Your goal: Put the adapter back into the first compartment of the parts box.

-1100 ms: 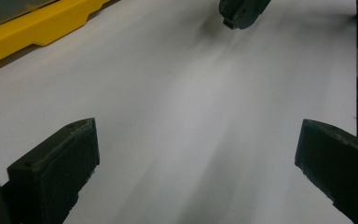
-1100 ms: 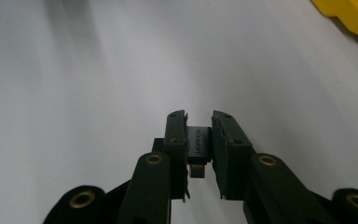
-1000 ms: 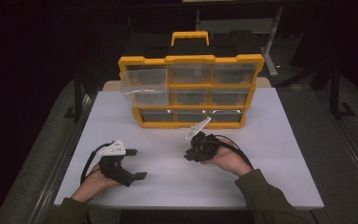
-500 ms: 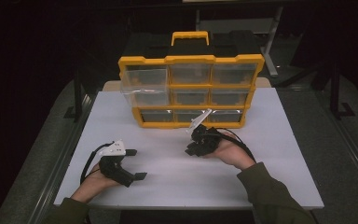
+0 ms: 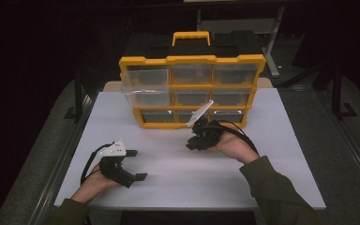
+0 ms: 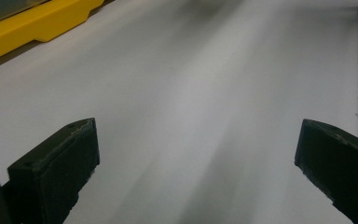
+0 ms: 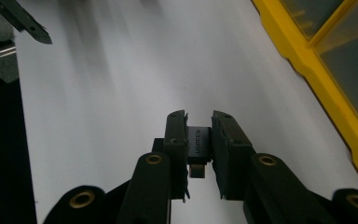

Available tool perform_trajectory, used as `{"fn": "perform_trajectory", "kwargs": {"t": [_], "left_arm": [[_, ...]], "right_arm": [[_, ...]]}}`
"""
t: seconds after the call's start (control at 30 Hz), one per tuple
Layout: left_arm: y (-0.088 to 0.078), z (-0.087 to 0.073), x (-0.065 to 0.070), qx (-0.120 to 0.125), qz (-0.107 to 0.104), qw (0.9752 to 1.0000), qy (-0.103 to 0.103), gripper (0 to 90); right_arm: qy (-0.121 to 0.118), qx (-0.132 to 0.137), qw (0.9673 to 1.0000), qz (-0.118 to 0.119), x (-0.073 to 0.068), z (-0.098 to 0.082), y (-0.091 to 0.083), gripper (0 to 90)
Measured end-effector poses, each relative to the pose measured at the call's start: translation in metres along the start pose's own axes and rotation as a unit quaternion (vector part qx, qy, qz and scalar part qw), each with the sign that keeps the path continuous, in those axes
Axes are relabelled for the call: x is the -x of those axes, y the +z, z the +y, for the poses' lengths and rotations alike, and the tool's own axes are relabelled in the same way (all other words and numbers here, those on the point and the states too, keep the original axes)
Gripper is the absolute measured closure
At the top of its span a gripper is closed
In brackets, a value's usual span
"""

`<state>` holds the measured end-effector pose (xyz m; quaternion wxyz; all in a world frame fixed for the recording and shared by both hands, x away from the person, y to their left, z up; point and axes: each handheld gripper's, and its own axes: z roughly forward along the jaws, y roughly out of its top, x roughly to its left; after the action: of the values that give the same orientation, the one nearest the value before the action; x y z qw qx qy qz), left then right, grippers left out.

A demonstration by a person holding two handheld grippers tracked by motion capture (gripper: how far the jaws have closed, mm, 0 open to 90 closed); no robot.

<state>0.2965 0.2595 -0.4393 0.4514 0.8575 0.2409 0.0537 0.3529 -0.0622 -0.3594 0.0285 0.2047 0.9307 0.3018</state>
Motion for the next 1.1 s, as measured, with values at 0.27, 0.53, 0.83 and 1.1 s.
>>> {"fn": "perform_trajectory", "kwargs": {"t": [0.27,0.53,0.83,1.1], "left_arm": [[0.0,0.0,0.0,0.002,0.0,1.0,-0.002,0.0],[0.0,0.0,0.0,0.001,0.001,1.0,-0.003,0.0],[0.0,0.0,0.0,-0.001,0.0,1.0,-0.002,0.0],[0.0,0.0,0.0,-0.001,-0.001,1.0,-0.002,0.0]], "right_arm": [[-0.006,0.007,1.0,0.003,0.002,0.014,-0.018,75.3],[-0.008,0.017,0.9998,0.012,0.004,0.03,-0.037,75.3],[-0.016,0.029,0.9994,0.01,0.007,0.051,-0.061,75.2],[-0.02,0.037,0.9991,0.0,0.011,0.069,-0.081,75.3]]}}
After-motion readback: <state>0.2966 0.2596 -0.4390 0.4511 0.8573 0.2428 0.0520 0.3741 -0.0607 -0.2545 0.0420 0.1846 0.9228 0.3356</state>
